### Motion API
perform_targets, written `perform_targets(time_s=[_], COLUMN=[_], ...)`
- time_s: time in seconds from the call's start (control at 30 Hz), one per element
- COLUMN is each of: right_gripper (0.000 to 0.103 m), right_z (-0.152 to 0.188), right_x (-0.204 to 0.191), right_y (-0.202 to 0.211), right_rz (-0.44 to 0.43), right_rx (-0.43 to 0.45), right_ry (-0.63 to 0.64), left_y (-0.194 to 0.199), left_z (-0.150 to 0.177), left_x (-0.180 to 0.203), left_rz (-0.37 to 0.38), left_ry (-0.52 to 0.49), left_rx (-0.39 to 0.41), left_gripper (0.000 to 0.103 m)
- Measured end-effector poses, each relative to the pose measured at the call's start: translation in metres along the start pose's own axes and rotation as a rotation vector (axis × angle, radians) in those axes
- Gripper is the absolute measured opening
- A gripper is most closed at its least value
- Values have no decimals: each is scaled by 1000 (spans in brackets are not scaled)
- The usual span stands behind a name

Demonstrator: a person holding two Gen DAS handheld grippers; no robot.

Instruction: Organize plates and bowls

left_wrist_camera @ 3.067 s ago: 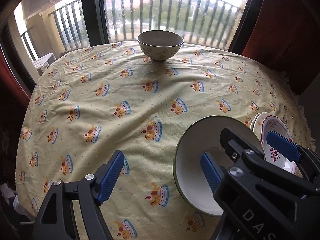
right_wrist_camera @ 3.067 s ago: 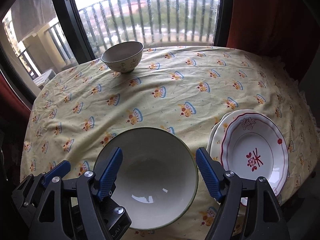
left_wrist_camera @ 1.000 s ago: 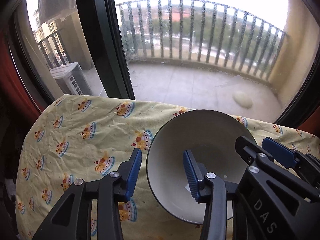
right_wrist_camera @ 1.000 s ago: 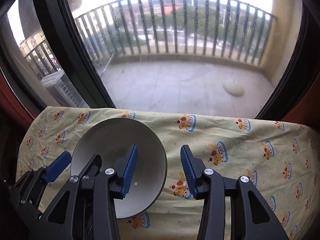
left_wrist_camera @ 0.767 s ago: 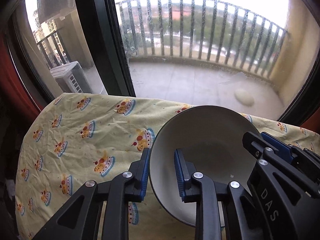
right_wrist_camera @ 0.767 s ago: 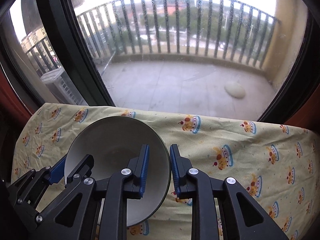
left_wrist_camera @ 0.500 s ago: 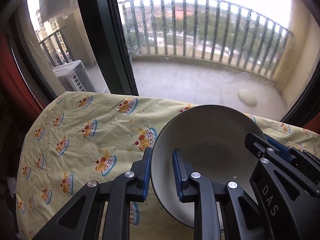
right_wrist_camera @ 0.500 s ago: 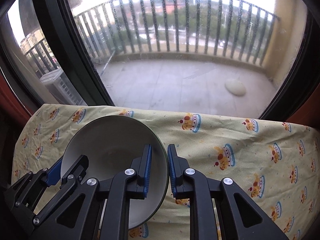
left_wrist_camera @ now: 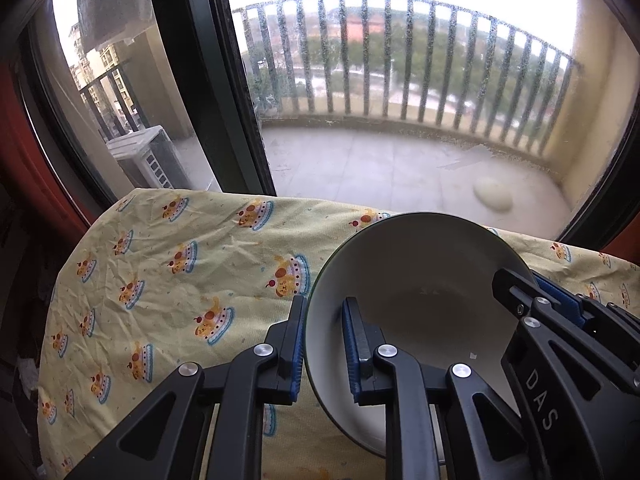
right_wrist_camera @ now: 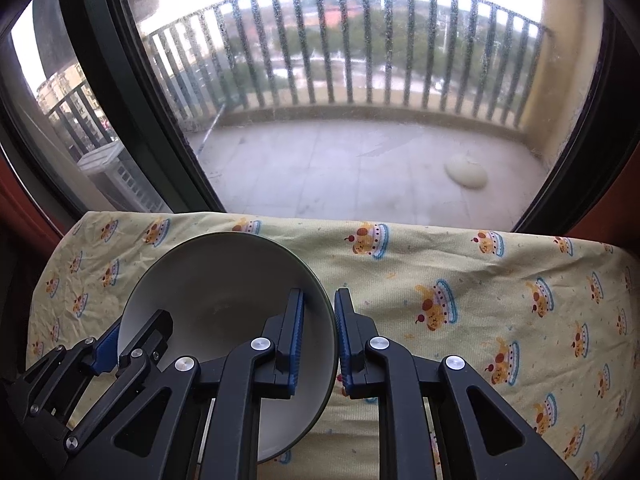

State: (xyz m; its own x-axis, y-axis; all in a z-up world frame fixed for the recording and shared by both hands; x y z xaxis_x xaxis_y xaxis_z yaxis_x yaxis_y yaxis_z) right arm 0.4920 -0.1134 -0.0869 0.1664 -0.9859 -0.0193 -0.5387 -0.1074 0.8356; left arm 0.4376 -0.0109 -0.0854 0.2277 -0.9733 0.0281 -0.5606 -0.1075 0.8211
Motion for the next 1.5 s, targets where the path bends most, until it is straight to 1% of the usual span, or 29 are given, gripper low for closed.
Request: perform_targets(time_s=[0.13, 0.43, 0.73, 0.83, 1.0, 1.2, 1.33, 1.5], right_gripper=[19, 19, 19, 19, 19, 19, 19, 19], right_z=[2, 5, 15, 19, 33, 55, 76, 100], right_x=[1, -2, -8, -12, -19, -34, -40, -44], right_y=[14, 59, 112, 129, 158, 187, 198, 214], right_rz=[8, 21, 69, 81, 101, 121, 130, 164], right_rx=[8, 41, 77, 88, 106, 121, 116, 113], right_ry=[-5, -29, -61, -71, -91, -89, -99, -109], left_y=[12, 53, 93, 107, 133, 154, 162, 178], left_z=[1, 0, 7, 11, 22, 43, 59, 81], left_x=[0, -10, -24, -30, -40, -54, -58, -59], left_rz=[14, 38, 97, 105, 110, 136, 147, 179], left_ry=[3, -3, -28, -43, -77, -71, -94, -122], left_rx=[5, 53, 88, 109, 131, 133, 119, 108], left_gripper=[15, 15, 15, 15, 15, 15, 15, 15])
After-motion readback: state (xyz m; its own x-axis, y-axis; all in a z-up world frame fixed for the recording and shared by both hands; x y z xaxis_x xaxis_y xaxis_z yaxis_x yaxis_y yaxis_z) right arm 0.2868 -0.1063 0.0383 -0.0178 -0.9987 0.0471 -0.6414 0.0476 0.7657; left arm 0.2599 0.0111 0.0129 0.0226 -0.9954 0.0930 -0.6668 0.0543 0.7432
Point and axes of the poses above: each gripper's, at about its wrist camera, not at the fingertips, and y roughly against the way its jaws point, x to its right, z to its underside, the point moved 5 cm from there along -y, roughly the way its jaws point, and after that the axes turned 5 degrees about z, right-handed, at the moved point
